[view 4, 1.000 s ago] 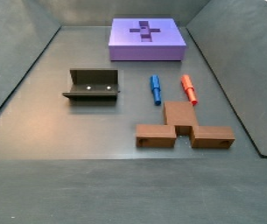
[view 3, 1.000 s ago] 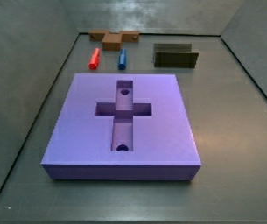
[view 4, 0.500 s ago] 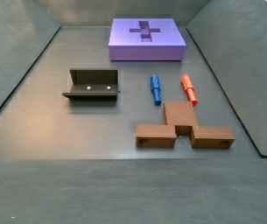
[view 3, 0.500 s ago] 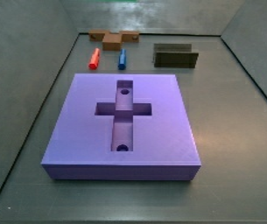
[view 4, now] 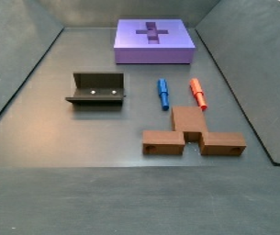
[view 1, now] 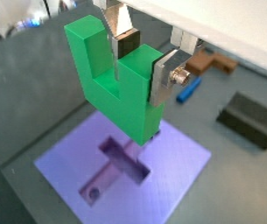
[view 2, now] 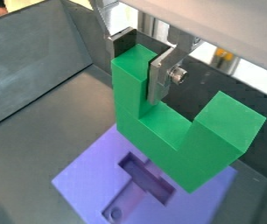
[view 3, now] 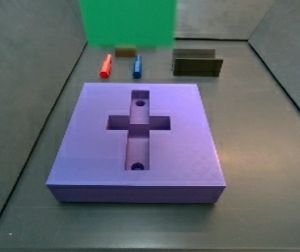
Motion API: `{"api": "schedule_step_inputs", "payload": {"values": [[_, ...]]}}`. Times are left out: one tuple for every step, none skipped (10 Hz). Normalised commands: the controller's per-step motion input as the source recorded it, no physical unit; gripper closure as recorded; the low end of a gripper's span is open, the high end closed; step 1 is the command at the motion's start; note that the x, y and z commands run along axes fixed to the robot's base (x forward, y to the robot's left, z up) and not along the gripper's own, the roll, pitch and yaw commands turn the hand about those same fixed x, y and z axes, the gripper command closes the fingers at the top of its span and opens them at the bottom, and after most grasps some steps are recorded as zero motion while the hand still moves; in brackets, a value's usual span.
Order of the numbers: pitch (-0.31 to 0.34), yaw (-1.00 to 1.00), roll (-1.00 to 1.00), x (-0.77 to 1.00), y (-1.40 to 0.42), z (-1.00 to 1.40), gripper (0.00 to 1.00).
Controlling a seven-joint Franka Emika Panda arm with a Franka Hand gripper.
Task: Pick up the green object. Move up. Move to above the board. Insert the green object.
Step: Insert the green object.
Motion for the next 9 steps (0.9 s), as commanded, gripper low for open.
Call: {"api": "schedule_step_inputs", "payload": {"values": [[-0.336,-0.04,0.01,0.29,0.0,-0.49,1.0],[-0.104,0.0,0.29,0.38,0.0,-0.56,1.0],[-0.18,0.39,0.25,0.0,0.0,-0.64,1.0],[-0.219,0.32,0.22,0.1,0.0,-0.59,1.0],[-0.201,0.29,0.16,0.07,-0.07,-0.7,1.0],[-0.176,0.29,0.17,0.0,-0.05,-0.65,1.0],[0.0,0.0,0.19,0.0,-0.14,-0.47,1.0],[0.0,0.0,0.14,0.0,-0.13,-0.51,1.0],[0.0,-0.02,0.08,0.0,-0.17,-0.5,1.0]]}}
